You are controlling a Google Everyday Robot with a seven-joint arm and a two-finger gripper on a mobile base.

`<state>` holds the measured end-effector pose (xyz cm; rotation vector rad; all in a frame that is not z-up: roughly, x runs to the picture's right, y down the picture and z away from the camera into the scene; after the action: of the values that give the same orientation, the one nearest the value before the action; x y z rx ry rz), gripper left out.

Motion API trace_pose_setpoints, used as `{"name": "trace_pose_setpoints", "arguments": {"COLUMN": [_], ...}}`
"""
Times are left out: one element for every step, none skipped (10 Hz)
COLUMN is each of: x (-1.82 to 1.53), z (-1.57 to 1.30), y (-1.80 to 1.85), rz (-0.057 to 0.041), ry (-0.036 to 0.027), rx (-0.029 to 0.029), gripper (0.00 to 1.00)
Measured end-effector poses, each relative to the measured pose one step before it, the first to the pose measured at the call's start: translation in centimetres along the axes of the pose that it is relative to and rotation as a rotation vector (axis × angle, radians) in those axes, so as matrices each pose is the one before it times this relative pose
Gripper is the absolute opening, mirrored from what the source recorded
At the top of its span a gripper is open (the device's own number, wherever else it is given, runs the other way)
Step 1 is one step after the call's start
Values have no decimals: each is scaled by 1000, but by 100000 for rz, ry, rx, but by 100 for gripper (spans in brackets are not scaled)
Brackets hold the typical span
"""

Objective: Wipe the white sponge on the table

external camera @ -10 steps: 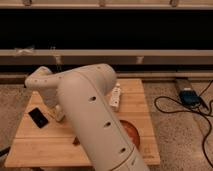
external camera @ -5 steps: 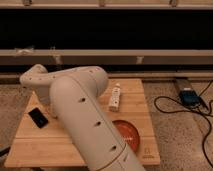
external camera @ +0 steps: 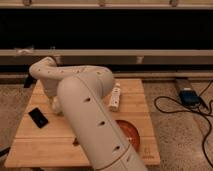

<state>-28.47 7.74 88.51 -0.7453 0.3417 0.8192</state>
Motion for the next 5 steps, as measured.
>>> {"name": "trace_pose_setpoints", "arguments": {"x": [-98, 98, 199, 268, 255], "z": [-352, -297, -542, -568, -812], "y": [-120, -4, -49, -113, 158], "rz": [-88, -942, -2054, -2887, -4231], "ry": [-1301, -471, -934, -909, -1216], "rx": [-2103, -2122, -3386, -3139, -3195], "gripper": [80, 80, 80, 80, 80]}}
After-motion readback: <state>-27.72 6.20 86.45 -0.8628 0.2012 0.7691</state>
